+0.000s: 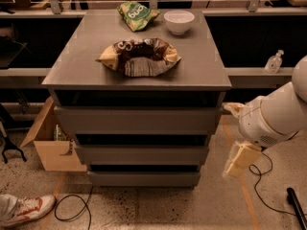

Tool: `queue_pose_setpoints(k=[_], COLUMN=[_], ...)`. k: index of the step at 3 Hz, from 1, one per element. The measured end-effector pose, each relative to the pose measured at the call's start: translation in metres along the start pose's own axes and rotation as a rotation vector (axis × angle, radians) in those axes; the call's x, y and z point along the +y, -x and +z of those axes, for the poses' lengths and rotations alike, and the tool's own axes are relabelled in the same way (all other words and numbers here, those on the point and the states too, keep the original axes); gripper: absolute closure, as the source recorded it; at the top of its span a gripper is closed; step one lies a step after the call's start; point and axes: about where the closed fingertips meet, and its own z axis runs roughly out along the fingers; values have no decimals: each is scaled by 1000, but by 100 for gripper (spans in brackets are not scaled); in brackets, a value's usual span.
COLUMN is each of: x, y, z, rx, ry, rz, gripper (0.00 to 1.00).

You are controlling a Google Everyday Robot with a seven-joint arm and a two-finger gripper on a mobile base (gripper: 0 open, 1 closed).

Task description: Open bottom drawer

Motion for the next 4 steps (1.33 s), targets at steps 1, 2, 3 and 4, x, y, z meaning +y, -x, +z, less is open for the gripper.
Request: queue_pose_setpoints(k=[1, 2, 3, 4], x=[5, 15, 23, 22], y=[-11, -42, -67, -89], z=[18, 61, 112, 174], rx=[35, 68, 55, 34], ry=[15, 24, 32, 25], rz=[15, 40, 61, 96], gripper=[0, 0, 0, 0])
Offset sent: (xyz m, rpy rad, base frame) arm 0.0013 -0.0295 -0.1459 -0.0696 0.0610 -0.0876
